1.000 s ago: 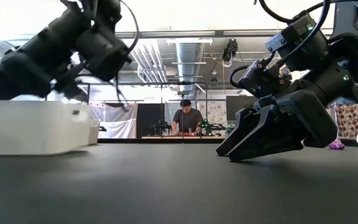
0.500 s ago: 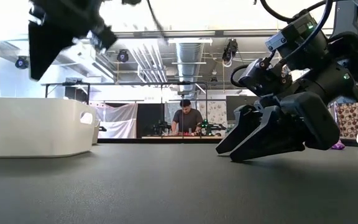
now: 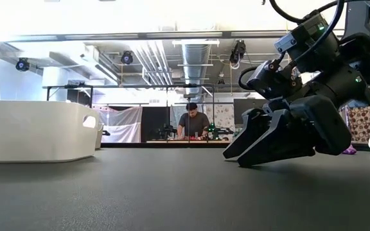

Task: Sort produce into baskets
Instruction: Put the white garlic into the bottom white bin

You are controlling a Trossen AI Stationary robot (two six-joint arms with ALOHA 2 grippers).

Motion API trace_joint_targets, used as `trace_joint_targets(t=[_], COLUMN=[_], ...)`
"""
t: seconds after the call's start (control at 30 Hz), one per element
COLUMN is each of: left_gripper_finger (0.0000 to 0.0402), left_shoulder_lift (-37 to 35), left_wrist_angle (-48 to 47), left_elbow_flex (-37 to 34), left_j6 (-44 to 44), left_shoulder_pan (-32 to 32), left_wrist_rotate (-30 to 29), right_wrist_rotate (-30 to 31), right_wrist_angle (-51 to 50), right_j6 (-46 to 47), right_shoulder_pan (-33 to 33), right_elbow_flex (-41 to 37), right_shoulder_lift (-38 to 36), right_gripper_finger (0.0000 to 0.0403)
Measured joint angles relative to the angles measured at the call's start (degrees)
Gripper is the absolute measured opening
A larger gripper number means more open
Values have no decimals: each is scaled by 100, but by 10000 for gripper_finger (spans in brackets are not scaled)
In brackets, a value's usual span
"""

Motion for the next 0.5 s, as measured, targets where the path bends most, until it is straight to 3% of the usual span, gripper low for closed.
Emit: trace_joint_targets(t=[0.1, 0.37, 0.5], left_gripper_finger=[153, 153, 147], left_shoulder_lift=[80, 369, 487], left_wrist_angle=[-37, 1, 54], left_elbow_flex=[-67, -543, -852], left_j6=[-331, -517, 561], left_shoulder_pan=[-369, -1055, -1348], left_wrist_rotate=[679, 1599, 2018], right_wrist_rotate=[2, 2, 4], right_wrist_angle=[10, 115, 168], right_j6=[0, -22, -109], right_shoulder_pan=[0, 0, 0], right_elbow_flex=[0, -2, -2], right_shoulder_lift=[0, 0, 0], right_gripper_finger=[325, 325, 325])
